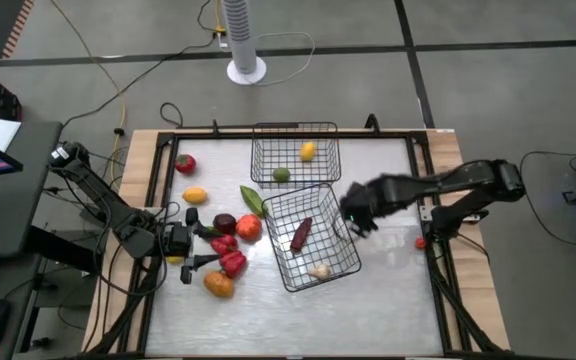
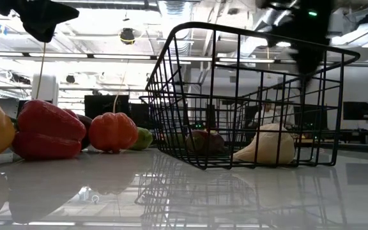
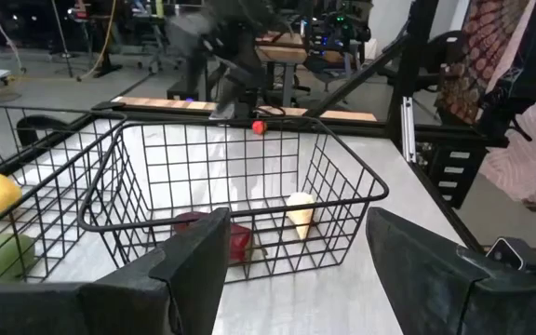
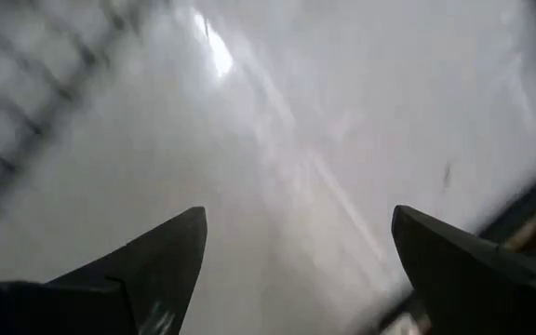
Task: Sort produce into baskets
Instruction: Put the small red tomato into the top wire basket
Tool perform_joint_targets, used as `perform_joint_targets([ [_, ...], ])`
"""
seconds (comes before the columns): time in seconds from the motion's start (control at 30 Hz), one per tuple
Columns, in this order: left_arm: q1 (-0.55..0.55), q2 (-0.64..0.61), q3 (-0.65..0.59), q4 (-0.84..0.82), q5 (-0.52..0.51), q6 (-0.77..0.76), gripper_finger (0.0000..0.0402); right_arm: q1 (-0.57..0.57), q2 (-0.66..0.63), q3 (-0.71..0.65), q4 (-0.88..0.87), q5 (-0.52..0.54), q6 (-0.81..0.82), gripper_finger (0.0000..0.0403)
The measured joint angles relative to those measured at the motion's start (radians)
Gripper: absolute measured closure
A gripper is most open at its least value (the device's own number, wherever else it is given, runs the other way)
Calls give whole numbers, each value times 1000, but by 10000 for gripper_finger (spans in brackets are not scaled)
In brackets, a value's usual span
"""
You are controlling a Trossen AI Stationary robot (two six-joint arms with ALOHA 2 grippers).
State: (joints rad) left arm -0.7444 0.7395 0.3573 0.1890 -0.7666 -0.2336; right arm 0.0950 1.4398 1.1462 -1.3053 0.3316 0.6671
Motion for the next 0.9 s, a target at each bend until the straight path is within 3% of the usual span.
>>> perform_joint_targets([
  [0.23,0,0,0,0,0,-24,163,124,0,-215,5,-245,176,31],
  [0.43,0,0,0,0,0,-28,163,145,0,-355,10,-388,209,42],
  [0.9,0,0,0,0,0,-34,163,61,60,-362,3,-436,106,97],
])
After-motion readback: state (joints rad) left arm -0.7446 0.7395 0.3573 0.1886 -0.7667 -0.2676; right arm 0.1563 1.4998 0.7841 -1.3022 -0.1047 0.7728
